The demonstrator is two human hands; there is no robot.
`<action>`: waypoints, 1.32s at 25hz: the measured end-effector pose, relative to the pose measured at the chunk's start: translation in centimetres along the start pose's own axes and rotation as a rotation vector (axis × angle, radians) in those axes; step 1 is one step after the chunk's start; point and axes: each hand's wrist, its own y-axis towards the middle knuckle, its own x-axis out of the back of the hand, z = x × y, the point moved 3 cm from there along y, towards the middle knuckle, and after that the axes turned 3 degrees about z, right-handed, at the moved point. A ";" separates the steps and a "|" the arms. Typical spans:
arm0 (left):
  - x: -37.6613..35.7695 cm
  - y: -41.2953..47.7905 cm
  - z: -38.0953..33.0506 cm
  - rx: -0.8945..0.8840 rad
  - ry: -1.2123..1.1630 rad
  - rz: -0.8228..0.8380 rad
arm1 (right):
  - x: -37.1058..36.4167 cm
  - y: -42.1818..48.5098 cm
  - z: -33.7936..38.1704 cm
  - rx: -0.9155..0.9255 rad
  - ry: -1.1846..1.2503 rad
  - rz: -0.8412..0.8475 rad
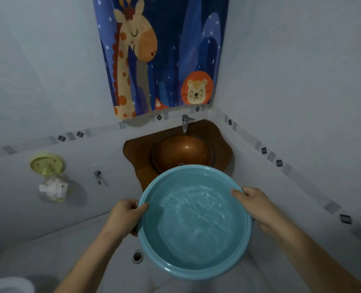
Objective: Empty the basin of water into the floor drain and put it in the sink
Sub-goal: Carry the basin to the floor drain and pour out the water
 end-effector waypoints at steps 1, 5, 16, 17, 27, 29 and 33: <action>0.0 0.8 -0.1 0.008 -0.005 -0.009 | -0.2 1.3 0.1 -0.004 0.003 0.015; 1.1 3.8 0.3 0.053 -0.036 -0.049 | -2.3 5.6 1.2 -0.017 0.011 0.071; 10.3 10.3 2.8 0.105 -0.182 -0.285 | -13.8 17.7 10.1 0.083 -0.145 0.326; 11.1 10.5 3.1 0.124 -0.195 -0.310 | -15.1 18.6 10.8 0.094 -0.146 0.357; 15.6 9.6 6.7 0.370 -0.395 -0.698 | -30.3 27.9 18.0 0.261 -0.347 0.795; 15.7 8.8 7.1 0.420 -0.424 -0.801 | -33.5 28.8 19.5 0.314 -0.363 0.887; 16.1 7.4 7.8 0.501 -0.451 -0.971 | -38.4 29.2 21.6 0.401 -0.409 1.014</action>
